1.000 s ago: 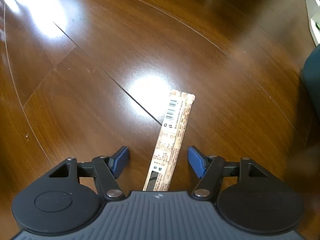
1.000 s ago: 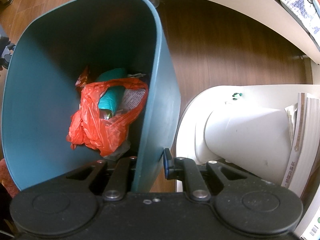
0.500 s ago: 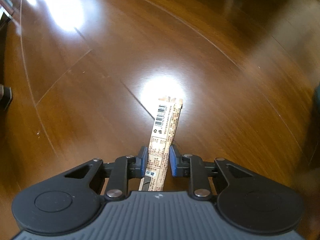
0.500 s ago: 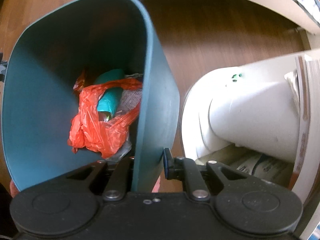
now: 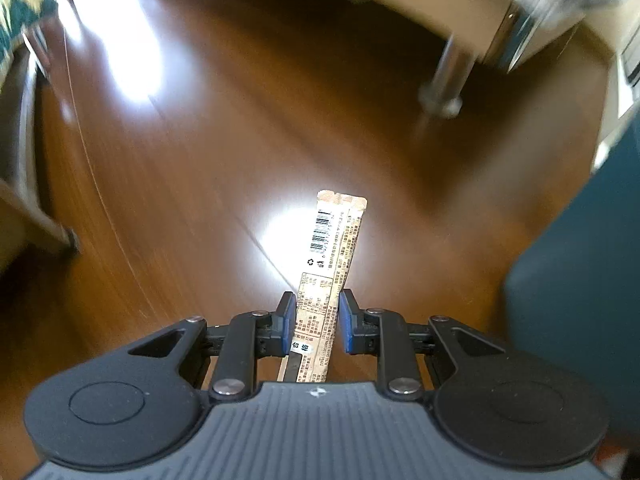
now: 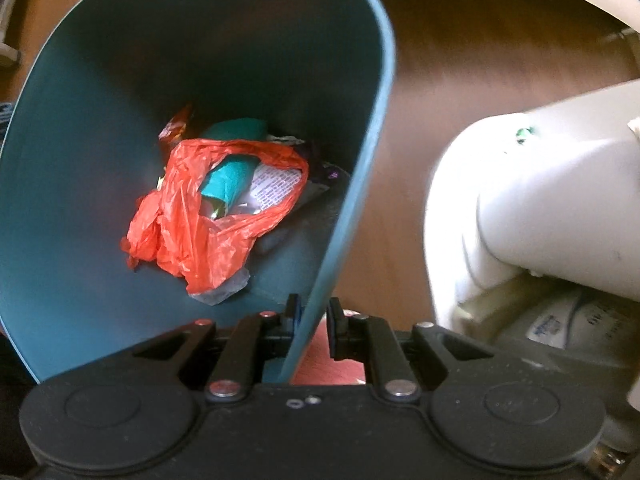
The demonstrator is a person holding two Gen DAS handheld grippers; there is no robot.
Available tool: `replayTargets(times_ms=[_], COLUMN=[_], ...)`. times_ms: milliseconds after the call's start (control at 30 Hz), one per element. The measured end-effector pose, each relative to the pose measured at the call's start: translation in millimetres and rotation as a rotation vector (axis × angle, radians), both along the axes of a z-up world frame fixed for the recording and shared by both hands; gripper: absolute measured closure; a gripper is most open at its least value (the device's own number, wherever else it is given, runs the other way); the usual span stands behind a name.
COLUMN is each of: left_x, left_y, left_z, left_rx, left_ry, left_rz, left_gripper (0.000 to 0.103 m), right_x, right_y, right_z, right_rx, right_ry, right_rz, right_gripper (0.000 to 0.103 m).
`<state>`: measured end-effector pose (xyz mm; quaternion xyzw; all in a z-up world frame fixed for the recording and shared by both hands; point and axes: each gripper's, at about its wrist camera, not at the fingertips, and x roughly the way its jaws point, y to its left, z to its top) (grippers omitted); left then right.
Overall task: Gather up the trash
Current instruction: 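Carry the paper stick into the wastebasket and open the left gripper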
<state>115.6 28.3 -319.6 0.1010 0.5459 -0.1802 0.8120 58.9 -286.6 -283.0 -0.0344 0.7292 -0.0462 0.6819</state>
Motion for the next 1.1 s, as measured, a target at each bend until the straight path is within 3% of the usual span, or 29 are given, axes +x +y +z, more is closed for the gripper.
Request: replayTargets(times_ms=[267, 467, 600, 700, 1100], left_x=[-14, -49, -72, -78, -77], left_y=[1, -30, -55, -74, -146], left_z=[121, 155, 154, 136, 48], left_rx=[-0.062, -0.172, -0.216, -0.213, -0.074], left_ry=[-0.156, -0.140, -0.130, -0.073, 0.105], left_rz=[-0.045, -0.187, -0.290, -0.332, -0.481], left_gripper=[0.081, 0.081, 0.081, 0.081, 0.080], right_x=[30, 42, 39, 39, 44], right_y=[32, 45, 51, 49, 49], right_z=[11, 16, 18, 21, 7], right_rx=[-0.007, -0.036, -0.048, -0.052, -0.057], right_ry=[-0.073, -0.107, -0.111, -0.109, -0.109], right_rz=[0.038, 0.092, 0.138, 0.149, 0.120], right_gripper=[0.093, 0.094, 0.094, 0.094, 0.094])
